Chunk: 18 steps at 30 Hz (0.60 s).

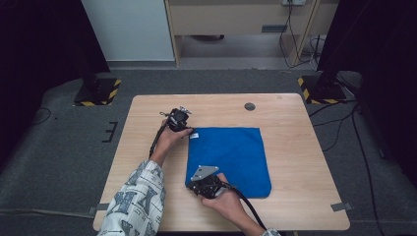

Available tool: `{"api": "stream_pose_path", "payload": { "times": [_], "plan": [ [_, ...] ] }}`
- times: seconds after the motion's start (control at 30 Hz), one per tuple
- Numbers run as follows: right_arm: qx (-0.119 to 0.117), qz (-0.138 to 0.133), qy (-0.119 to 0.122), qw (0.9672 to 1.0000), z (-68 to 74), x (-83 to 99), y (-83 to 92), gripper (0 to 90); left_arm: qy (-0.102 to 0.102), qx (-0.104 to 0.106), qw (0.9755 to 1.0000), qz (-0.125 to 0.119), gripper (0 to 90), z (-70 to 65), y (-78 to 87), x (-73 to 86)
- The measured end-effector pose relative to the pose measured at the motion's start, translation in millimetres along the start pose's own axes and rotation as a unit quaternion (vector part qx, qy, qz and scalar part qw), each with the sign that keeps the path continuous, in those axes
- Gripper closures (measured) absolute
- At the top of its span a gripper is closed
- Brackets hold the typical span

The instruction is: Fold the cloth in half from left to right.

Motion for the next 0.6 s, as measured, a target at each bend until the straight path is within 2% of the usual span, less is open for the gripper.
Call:
{"api": "stream_pose_path", "payload": {
  "times": [0.13, 0.17, 0.33, 0.5, 0.6],
  "plan": [
    [-0.001, 0.0, 0.001, 1.0, -0.2, -0.6, 1.0, 87.5, 0.003, 0.007, 1.0, -0.002, 50.6, 0.1, -0.5, 0.7],
    [-0.002, 0.0, 0.001, 1.0, -0.4, -0.7, 1.2, 87.5, 0.009, 0.015, 0.9998, -0.005, 52.6, 0.5, -0.4, 1.4],
    [-0.001, 0.0, 0.0, 1.0, -0.4, -0.9, 1.1, 87.5, -0.003, 0.026, 0.9996, -0.011, 67.6, -4.0, 1.1, 3.4],
    [0.0, 0.0, 0.005, 1.0, 1.0, -2.1, 1.6, 87.4, 0.002, 0.033, 0.9994, -0.013, 82.7, -8.3, 2.0, 4.5],
    [0.001, 0.001, 0.006, 1.0, 1.2, -2.7, 2.0, 87.5, -0.002, 0.03, 0.9995, -0.011, 87.0, -9.6, 2.6, 3.2]
  ]
}}
Point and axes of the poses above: each handheld gripper's, and its own axes: y roughly backward along the jaws, x roughly out of its underside, z roughly to its left, the point moved 1 cm from there along -y, roughly forward along the jaws, and after that the axes turned 2 degrees about -z, right-handed, at the moved point
